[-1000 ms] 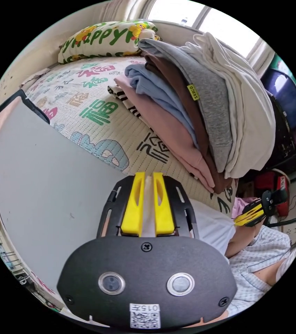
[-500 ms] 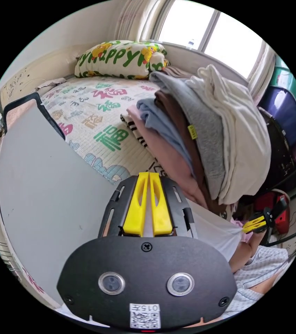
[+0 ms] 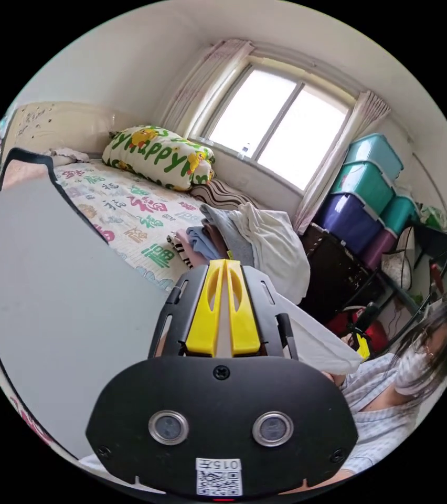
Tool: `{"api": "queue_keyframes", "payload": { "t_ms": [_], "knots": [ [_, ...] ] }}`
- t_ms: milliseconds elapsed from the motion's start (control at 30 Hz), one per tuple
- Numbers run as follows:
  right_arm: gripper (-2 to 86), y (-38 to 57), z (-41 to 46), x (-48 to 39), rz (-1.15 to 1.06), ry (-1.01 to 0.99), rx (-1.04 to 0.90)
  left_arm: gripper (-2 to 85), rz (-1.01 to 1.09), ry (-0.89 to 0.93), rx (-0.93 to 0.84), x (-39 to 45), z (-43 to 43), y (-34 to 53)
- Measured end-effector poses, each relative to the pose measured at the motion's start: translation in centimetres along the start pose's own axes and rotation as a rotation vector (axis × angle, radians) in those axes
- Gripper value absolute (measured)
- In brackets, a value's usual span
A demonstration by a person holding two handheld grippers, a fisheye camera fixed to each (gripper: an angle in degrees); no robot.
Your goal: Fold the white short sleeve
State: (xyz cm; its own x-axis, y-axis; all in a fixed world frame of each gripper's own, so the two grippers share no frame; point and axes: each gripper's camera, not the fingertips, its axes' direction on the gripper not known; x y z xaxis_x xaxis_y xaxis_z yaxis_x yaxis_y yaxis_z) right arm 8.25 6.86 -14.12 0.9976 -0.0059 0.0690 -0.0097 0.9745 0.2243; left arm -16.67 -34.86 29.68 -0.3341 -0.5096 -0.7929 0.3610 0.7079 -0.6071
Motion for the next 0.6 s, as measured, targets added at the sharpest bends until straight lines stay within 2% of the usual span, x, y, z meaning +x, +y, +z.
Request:
{"api": "queue_keyframes", "payload": {
  "t_ms": [133, 267, 500, 600],
  "knots": [
    [-0.4, -2.4, 9.5, -2.8, -0.077, -0.149, -0.148, -0.8, -0.106, 0.051, 0.105, -5.2, -10.2, 4.1],
    [-0.3, -3.2, 18.5, -6.2, -0.163, -0.202, -0.287, -0.9, -0.193, 0.043, 0.179, -9.8, -18.4, 8.4],
    [-0.4, -3.0, 28.6, -9.8, -0.219, -0.232, -0.485, -0.9, -0.296, 0.074, 0.273, -15.5, -26.6, 14.3],
    [-0.5, -2.9, 31.7, -10.5, -0.194, -0.283, -0.542, -0.8, -0.375, 0.094, 0.423, -17.6, -30.0, 16.9]
  ]
}}
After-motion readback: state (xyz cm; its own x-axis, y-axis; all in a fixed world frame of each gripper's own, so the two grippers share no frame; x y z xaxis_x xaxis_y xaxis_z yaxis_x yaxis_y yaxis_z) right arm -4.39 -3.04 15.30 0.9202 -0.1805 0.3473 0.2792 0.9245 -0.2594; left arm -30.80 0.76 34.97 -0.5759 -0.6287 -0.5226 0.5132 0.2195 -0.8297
